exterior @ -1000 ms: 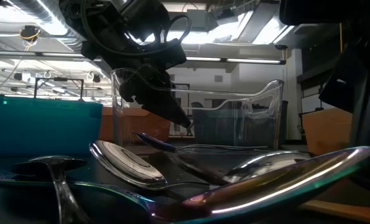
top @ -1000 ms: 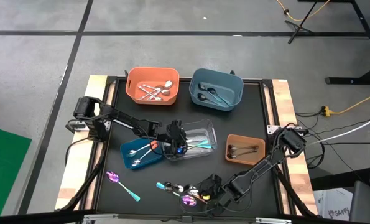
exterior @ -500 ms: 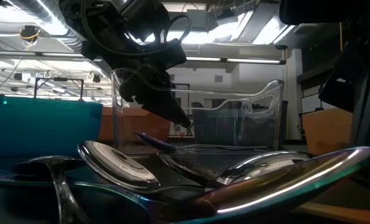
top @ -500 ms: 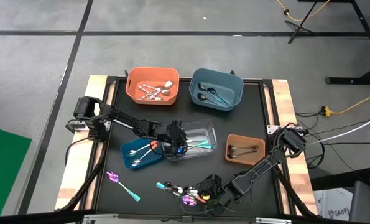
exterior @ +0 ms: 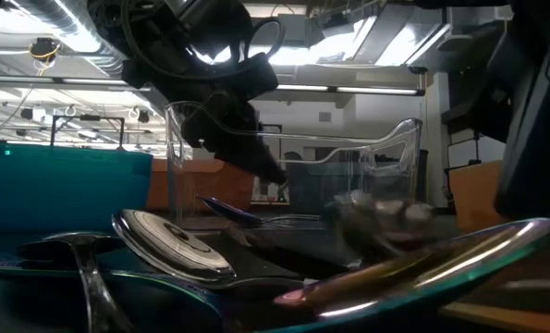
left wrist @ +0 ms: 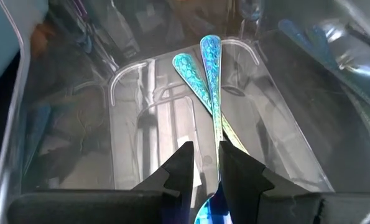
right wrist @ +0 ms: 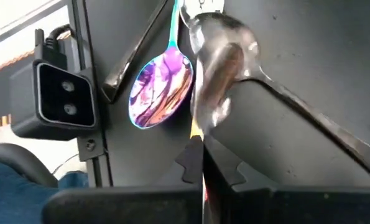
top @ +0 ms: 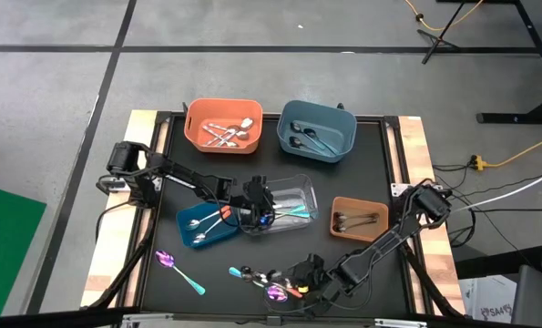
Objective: Sort silverware by color (type)
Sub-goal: Put the orange spoon into the blue bin
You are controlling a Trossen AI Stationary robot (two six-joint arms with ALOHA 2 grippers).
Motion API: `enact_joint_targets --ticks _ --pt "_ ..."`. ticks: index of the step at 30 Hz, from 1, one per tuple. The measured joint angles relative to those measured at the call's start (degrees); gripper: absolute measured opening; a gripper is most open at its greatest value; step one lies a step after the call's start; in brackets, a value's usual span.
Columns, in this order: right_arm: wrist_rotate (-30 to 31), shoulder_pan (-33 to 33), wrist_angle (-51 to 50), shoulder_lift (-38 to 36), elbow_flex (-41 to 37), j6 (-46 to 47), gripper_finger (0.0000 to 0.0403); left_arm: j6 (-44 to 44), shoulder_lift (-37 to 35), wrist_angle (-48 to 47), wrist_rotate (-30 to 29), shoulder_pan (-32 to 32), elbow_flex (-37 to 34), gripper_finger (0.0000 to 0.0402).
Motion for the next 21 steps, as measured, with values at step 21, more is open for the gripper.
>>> enact_joint_targets --ticks 21 --pt "-5.5 -1.3 -2.0 0.0 0.0 -0.3 0.0001 -0.1 -0.1 0.7 0.2 0.0 0.0 0.0069"
